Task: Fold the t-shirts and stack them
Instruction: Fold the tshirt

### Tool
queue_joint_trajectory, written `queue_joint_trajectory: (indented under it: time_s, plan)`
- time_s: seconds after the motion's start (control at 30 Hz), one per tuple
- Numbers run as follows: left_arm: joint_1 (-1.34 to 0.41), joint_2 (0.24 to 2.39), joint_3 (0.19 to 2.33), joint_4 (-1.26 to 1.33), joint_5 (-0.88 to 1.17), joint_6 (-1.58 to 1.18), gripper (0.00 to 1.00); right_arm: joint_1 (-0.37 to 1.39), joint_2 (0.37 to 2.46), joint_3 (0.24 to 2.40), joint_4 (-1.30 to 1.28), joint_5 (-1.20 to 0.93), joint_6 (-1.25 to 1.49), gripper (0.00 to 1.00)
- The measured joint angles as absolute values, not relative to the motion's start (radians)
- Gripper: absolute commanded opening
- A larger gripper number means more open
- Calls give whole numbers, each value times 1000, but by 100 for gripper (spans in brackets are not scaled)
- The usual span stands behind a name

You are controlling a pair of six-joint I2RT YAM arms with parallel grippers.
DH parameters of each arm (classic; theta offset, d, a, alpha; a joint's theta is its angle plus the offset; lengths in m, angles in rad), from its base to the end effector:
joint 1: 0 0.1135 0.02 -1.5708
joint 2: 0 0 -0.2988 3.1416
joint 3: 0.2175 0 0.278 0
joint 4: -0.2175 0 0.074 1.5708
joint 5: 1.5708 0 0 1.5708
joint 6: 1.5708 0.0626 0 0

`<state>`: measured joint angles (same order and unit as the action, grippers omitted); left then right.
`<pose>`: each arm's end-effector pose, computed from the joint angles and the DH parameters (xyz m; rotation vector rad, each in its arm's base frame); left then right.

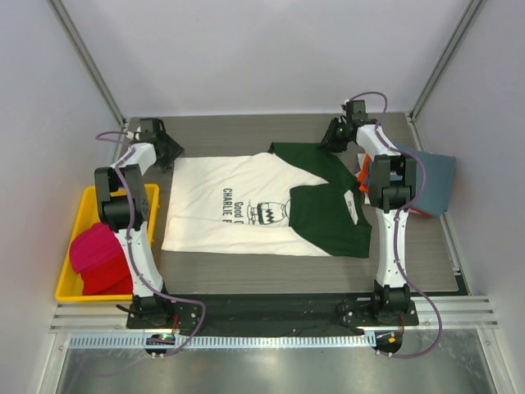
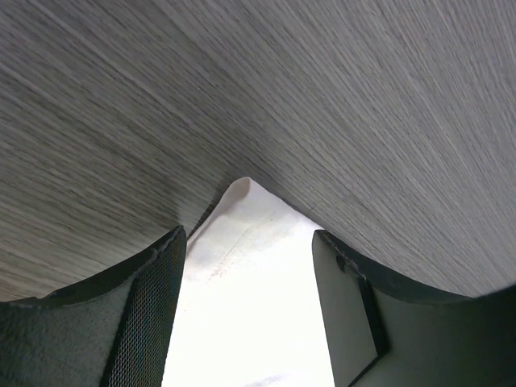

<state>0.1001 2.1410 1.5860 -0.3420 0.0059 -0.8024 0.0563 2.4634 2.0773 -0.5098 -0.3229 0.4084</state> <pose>0.5262 0.0525 0.1662 -1.0851 2.2451 -0.3073 0.6080 0.0542 0.1502 0.2964 2.4797 0.5966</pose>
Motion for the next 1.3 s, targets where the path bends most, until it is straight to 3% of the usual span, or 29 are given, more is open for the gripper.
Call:
queue_joint_trajectory:
  time_s: [0.27, 0.43, 0.53, 0.67, 0.83, 0.97, 1.3]
  plan:
    - [99, 2153, 1596, -349, -8, -751, 64, 55, 2464, 2092, -533, -278, 406, 22]
    - [99, 2186, 1648, -370, -16, -735, 62, 56, 2464, 2092, -532, -257, 406, 10]
    - [99, 2218, 1697, -387, -19, -726, 55, 56, 2464, 2090, -528, -256, 408, 9]
    - [99, 2253, 1747, -405, -17, -721, 38, 56, 2463, 2084, -521, -256, 414, 9]
    - [99, 2254, 1747, -419, -15, -717, 27, 56, 2463, 2075, -506, -256, 418, 8]
    - [99, 2258, 1747, -421, 1, -702, 0, 55, 2463, 2069, -493, -257, 421, 5]
    - [96, 2228, 1694, -396, -23, -696, 0, 52, 2428, 2029, -485, -248, 421, 1]
